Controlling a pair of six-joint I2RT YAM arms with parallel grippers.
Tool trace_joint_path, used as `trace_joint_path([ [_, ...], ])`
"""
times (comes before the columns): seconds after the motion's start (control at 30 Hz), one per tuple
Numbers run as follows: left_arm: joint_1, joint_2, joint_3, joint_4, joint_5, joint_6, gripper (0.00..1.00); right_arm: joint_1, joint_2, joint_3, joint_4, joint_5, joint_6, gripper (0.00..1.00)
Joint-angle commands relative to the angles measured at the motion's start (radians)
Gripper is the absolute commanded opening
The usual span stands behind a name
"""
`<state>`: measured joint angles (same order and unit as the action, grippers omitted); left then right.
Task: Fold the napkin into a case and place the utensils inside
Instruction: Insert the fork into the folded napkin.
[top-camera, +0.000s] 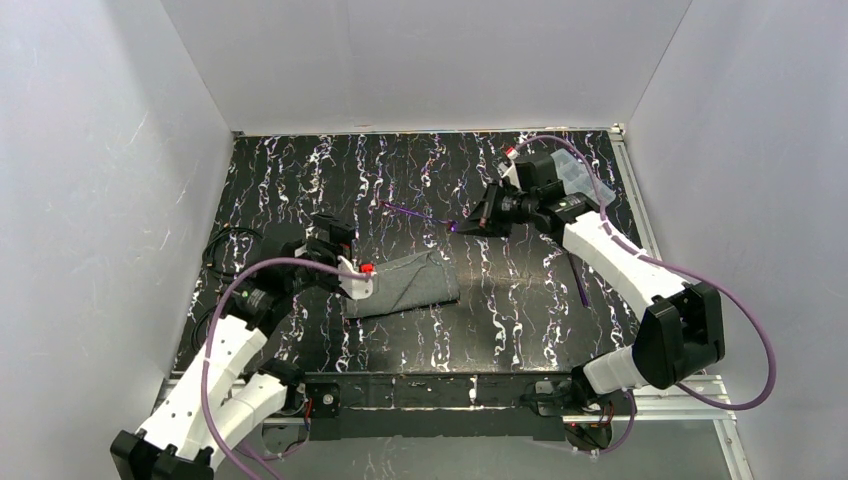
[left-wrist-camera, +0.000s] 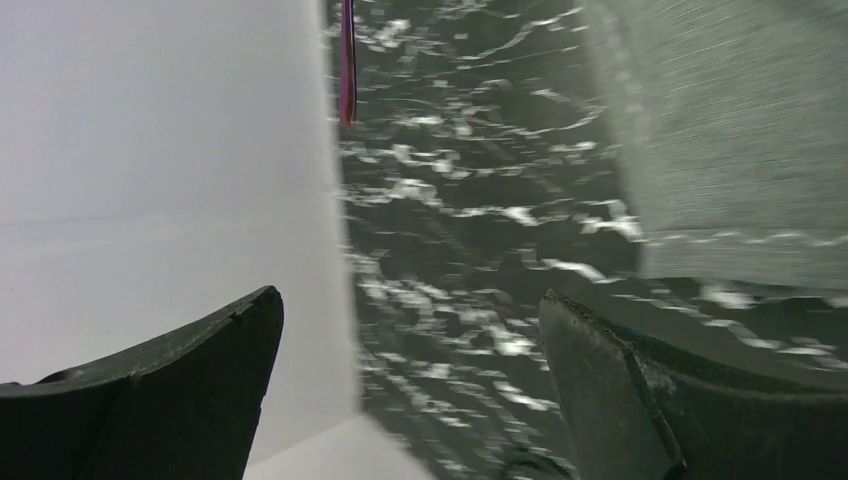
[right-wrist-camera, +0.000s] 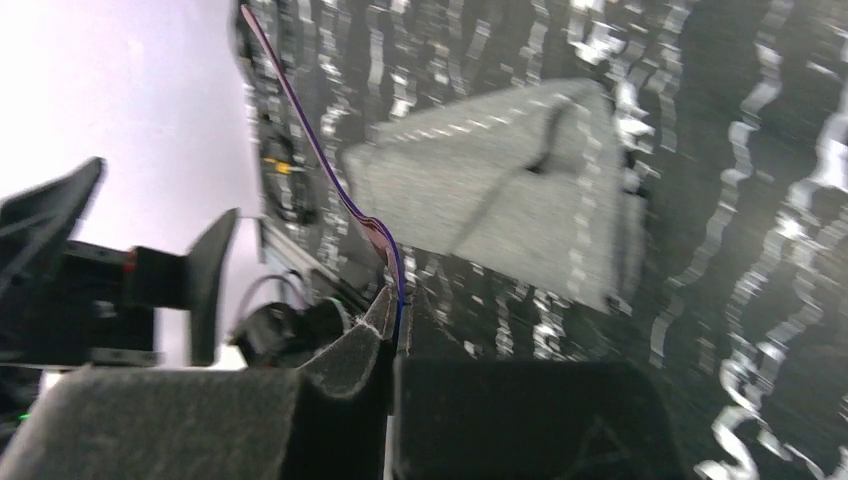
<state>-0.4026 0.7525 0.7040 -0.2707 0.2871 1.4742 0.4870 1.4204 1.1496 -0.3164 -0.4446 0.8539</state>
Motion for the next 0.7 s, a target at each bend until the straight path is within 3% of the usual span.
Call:
trace_joint_path([
  [0.0,0.018,0.086,0.173,-0.429,0.063,-0.386,0.98,-0.051,-0.062,0.009,-0.269,0.013,-0.293,0.01],
  [0.1,0.047,0.120,0.155,-0.497,0.111,-0.531,0.98,-0.064,-0.096,-0.031,-0.371,0.024,-0.381,0.01],
  [0.37,0.055,0.209,0.048,-0.413,0.072,-0.660,0.86,-0.103,-0.173,-0.135,-0.494,0.082,-0.474,0.01],
  [0.67,0.071,0.411,0.094,-0.384,0.054,-0.748,0.61,-0.100,-0.113,-0.171,-0.357,0.072,-0.422,0.01],
])
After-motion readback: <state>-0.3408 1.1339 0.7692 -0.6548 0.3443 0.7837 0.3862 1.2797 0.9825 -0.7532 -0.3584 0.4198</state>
